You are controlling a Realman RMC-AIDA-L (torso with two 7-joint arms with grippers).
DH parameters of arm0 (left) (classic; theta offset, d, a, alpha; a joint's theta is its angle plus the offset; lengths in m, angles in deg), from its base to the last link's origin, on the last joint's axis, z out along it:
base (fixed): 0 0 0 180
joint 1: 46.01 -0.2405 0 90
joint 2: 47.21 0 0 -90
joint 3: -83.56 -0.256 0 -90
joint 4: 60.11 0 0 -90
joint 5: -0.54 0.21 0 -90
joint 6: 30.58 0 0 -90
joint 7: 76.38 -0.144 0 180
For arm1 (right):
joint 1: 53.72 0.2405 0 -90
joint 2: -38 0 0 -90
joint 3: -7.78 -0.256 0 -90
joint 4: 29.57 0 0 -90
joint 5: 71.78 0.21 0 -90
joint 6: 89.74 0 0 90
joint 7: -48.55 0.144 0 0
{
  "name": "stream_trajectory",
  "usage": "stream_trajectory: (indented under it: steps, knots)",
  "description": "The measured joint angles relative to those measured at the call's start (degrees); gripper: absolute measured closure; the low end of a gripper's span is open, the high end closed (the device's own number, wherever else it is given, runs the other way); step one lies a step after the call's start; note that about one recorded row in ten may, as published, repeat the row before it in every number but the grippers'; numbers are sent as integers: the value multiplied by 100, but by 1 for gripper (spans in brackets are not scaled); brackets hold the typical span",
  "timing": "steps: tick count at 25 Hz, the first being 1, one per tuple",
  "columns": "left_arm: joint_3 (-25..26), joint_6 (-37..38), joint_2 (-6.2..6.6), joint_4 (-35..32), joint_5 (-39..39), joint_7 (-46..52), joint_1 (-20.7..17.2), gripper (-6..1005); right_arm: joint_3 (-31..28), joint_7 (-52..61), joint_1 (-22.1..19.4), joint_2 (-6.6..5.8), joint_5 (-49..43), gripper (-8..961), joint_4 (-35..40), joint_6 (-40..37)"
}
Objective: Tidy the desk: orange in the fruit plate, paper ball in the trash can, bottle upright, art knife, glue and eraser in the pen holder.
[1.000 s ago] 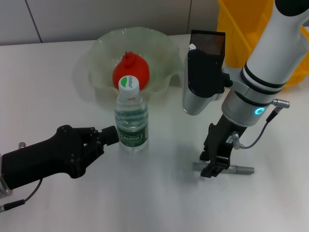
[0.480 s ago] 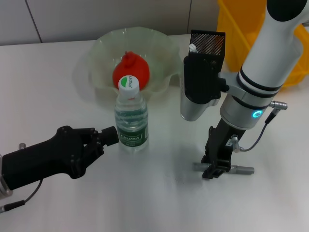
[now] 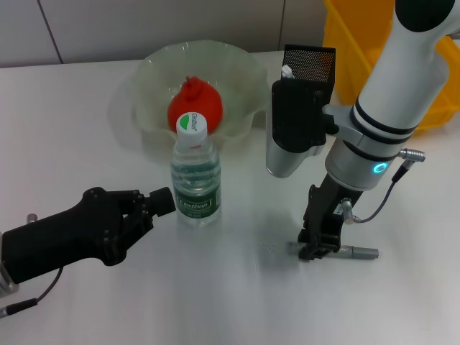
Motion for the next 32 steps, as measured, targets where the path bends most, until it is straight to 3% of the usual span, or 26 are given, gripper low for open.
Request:
stream_trajectory:
  steps: [8, 16, 20, 27, 32]
  knots:
    - [0, -7, 2, 0, 0, -4, -4, 998, 27, 34, -28, 0, -6, 757, 4, -104]
    - [0, -16, 2, -3, -17, -4, -10, 998, 45, 168, -99, -5, -17, 803, 199, -117]
    - [1, -34, 8, 3, -55, -4, -11, 998, 43, 466, -402, -15, -127, 804, 1036, -72]
    - [62, -38, 10, 6, -62, -4, -1, 998, -69, 693, -693, -31, -141, 805, 1616, -40]
    - [70, -38, 11, 6, -63, -4, 22, 998, -113, 740, -1102, -37, -149, 809, 2468, 17]
